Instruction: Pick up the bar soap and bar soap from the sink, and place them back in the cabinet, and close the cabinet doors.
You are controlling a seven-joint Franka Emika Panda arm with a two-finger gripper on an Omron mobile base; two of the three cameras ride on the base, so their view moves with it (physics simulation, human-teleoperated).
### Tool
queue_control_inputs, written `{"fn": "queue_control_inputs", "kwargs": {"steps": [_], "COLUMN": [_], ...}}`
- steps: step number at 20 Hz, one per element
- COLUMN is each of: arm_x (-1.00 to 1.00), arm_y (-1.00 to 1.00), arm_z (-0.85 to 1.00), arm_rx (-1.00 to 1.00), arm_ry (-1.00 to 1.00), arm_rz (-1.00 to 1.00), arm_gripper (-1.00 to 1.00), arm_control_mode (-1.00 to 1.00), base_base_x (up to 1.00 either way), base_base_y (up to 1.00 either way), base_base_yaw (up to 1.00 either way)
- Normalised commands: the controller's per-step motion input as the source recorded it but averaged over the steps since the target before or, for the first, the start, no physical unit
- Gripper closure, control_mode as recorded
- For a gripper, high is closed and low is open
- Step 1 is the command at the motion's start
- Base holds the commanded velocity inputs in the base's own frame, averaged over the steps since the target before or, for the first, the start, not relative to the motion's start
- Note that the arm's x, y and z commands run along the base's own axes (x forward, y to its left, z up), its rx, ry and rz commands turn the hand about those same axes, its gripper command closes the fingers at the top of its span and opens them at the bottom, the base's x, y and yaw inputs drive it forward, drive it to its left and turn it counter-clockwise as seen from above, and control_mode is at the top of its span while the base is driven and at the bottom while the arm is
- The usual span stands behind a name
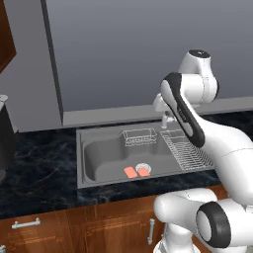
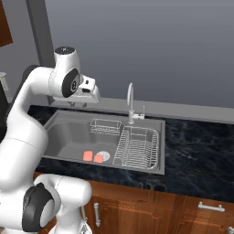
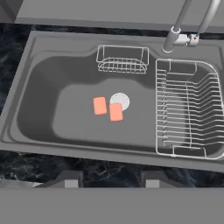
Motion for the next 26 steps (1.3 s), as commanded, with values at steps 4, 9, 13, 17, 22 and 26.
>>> {"fn": "queue_control_inputs", "kwargs": {"steps": [4,9,13,17,22,26], "arm_x": [0.00,0.08,0.17,0.27,0.30,0.24], "arm_y": [0.00,0.00,0.00,0.00,0.00,0.00], "arm_z": [-0.08,-0.26,-0.32,-0.25,-0.26,-0.27], "arm_rx": [0.00,0.00,0.00,0.00,0.00,0.00], "arm_ry": [0.00,0.00,0.00,0.00,0.00,0.00], "arm_rz": [0.00,0.00,0.00,0.00,0.00,0.00], "arm_gripper": [-1.00,-1.00,-1.00,-1.00,-1.00,-1.00], "arm_control_mode": [-1.00,-1.00,-1.00,-1.00,-1.00,-1.00], "base_base_x": [0.00,0.00,0.00,0.00,0.00,0.00], "base_base_y": [0.00,0.00,0.00,0.00,0.00,0.00], "base_base_yaw": [0.00,0.00,0.00,0.00,0.00,0.00]}}
